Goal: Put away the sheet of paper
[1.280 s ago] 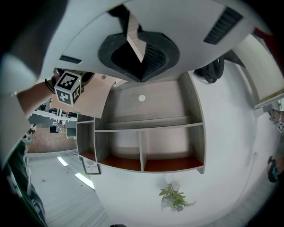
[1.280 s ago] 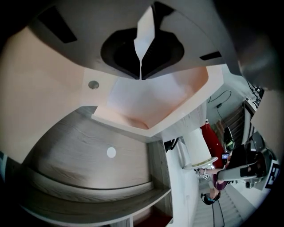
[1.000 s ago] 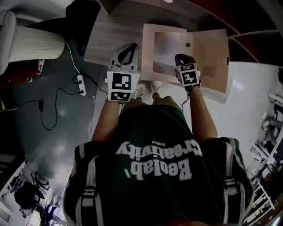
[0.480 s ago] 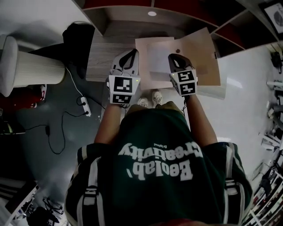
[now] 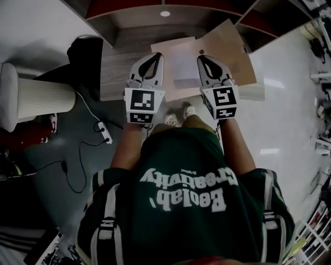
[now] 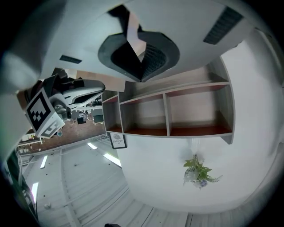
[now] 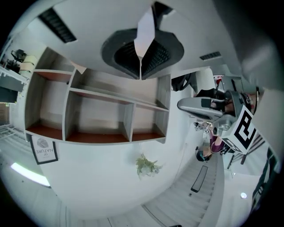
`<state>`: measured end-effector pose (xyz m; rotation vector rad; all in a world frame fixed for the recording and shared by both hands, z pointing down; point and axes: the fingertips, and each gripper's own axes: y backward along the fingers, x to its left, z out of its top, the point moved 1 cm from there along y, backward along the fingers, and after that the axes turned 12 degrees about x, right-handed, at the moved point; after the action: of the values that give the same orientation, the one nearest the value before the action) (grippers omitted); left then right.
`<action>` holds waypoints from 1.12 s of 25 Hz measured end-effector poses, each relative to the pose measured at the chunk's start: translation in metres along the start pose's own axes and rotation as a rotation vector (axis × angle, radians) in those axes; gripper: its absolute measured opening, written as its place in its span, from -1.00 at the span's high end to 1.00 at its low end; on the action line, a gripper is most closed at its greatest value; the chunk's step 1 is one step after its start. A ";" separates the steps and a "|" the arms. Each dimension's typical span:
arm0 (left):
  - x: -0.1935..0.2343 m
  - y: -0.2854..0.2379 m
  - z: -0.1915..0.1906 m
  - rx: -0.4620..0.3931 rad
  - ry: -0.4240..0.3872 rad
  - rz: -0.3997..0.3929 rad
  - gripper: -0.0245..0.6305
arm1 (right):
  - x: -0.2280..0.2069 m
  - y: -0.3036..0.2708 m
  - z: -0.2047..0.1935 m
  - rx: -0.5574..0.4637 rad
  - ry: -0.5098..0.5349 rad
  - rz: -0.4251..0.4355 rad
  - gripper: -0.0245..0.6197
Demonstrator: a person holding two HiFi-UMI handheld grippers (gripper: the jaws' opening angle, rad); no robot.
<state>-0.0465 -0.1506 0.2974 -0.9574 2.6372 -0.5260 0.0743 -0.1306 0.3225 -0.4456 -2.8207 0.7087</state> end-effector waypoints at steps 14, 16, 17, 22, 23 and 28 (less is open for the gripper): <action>-0.049 0.003 0.029 -0.026 -0.015 0.040 0.87 | -0.028 0.047 0.010 -0.109 0.030 -0.005 0.80; -0.056 0.003 0.030 -0.033 -0.016 0.063 0.88 | -0.033 0.050 0.004 -0.114 0.031 0.002 0.82; -0.060 0.003 0.030 -0.036 -0.014 0.071 0.88 | -0.035 0.051 0.001 -0.117 0.030 0.009 0.82; -0.078 0.001 0.022 -0.026 -0.002 0.102 0.87 | -0.043 0.059 -0.013 -0.139 0.051 0.039 0.82; -0.082 0.001 0.022 -0.024 0.000 0.106 0.88 | -0.044 0.061 -0.014 -0.147 0.059 0.044 0.82; -0.097 0.002 0.024 -0.012 0.000 0.120 0.88 | -0.051 0.069 -0.017 -0.167 0.064 0.065 0.82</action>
<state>0.0328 -0.0914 0.2893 -0.7964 2.6800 -0.4815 0.1431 -0.0825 0.2971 -0.5782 -2.8274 0.4634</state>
